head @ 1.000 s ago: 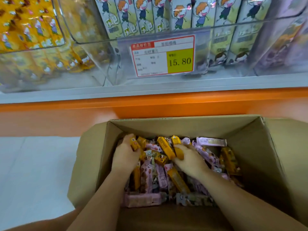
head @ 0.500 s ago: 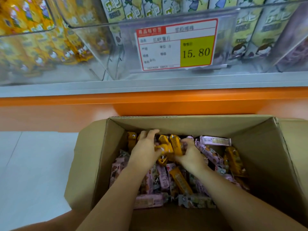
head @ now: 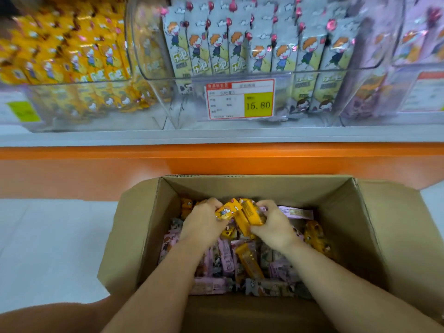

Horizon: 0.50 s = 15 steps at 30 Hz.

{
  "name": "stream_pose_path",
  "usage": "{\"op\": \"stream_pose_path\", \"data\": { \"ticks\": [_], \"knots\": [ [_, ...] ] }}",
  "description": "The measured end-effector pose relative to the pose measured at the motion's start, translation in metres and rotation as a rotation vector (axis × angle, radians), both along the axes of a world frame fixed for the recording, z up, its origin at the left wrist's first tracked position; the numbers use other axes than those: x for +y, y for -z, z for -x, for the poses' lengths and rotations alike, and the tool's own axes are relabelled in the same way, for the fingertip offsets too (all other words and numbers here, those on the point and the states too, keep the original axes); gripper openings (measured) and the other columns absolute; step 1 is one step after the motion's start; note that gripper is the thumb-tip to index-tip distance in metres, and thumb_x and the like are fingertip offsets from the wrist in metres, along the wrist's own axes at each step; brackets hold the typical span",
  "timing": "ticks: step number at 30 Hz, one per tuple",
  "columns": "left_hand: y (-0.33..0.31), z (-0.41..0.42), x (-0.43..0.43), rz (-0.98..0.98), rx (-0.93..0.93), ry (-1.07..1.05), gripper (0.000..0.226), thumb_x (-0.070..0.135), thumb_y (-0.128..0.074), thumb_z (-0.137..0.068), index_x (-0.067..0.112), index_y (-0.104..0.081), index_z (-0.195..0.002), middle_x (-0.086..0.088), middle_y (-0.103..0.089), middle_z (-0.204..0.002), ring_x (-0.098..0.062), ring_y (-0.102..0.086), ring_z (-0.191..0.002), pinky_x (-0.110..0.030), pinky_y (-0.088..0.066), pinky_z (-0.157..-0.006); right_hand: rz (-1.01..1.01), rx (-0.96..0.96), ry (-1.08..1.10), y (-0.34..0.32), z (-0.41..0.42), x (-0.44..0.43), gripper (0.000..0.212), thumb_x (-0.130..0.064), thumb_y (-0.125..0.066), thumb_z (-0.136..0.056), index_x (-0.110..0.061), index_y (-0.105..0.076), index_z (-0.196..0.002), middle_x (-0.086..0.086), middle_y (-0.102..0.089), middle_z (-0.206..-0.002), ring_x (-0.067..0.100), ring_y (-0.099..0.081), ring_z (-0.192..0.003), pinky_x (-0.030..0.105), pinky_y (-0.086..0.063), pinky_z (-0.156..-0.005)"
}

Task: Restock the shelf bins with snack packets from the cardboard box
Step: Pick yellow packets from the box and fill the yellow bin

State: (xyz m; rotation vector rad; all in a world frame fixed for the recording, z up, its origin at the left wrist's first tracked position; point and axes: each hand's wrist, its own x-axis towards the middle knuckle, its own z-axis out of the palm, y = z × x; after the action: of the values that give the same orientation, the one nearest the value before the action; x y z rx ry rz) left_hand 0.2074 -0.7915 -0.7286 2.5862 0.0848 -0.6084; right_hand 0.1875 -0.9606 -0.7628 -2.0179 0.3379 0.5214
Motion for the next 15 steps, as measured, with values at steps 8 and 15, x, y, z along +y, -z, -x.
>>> {"op": "stream_pose_path", "data": {
  "ticks": [8, 15],
  "knots": [
    [-0.081, 0.026, -0.003, 0.472, -0.013, -0.331, 0.059, 0.032, -0.070, -0.085, 0.009, -0.042, -0.131, 0.000, -0.052, -0.121, -0.010, -0.048, -0.101, -0.022, -0.039, -0.080, -0.054, -0.257, 0.040, -0.085, 0.024, 0.001, 0.058, -0.005, -0.077, -0.074, -0.021, -0.043, -0.118, 0.007, -0.062, -0.110, 0.014, -0.062, -0.088, 0.006, -0.043, -0.064],
    [-0.141, 0.050, -0.001, 0.736, -0.066, -0.330, 0.064, 0.035, -0.077, -0.077, 0.023, -0.039, -0.127, 0.010, -0.058, -0.113, -0.013, -0.059, -0.105, -0.030, -0.051, -0.086, -0.036, -0.423, -0.041, -0.159, 0.056, -0.008, 0.059, -0.008, -0.080, -0.072, -0.031, -0.042, -0.111, -0.006, -0.062, -0.104, 0.008, -0.061, -0.095, 0.008, -0.044, -0.076]
  ]
}}
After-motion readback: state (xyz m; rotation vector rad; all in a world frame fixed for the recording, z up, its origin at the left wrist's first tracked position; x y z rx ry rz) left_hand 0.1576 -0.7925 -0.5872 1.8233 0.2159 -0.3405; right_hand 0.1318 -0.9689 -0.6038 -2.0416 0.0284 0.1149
